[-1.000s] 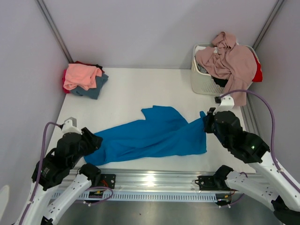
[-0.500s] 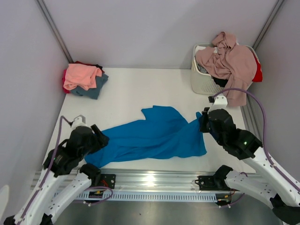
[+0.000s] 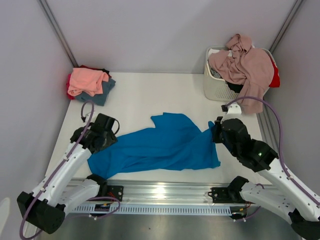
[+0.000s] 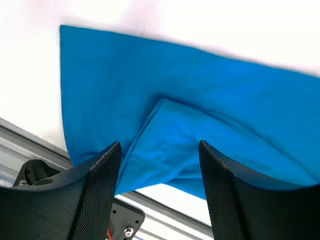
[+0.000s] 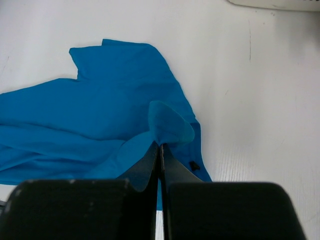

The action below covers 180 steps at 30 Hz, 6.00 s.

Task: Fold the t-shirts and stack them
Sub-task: Flatten out the tshirt

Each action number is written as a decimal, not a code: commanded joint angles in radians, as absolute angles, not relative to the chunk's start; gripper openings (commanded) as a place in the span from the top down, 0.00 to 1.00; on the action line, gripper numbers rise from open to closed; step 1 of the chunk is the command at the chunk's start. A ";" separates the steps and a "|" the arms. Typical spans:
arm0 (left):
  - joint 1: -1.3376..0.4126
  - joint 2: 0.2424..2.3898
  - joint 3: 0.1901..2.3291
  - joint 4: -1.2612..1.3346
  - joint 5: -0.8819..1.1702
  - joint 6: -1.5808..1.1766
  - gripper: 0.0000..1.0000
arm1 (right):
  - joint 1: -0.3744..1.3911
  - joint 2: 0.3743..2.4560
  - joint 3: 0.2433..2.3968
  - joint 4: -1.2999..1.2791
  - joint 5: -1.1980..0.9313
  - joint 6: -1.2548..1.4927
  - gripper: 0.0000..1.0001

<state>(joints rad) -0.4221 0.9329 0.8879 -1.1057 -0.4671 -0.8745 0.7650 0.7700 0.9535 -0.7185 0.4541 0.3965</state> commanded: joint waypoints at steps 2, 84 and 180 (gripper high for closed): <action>-0.315 0.917 0.865 -1.048 -0.417 -0.868 0.34 | 0.770 0.736 0.948 -0.712 0.483 0.402 1.00; 0.428 1.600 0.903 -0.704 0.086 -0.701 0.78 | 0.442 1.727 1.132 0.027 0.045 0.420 0.19; 0.058 1.533 1.381 -0.885 -0.031 -0.554 0.99 | 0.370 1.504 1.081 0.003 0.197 0.354 1.00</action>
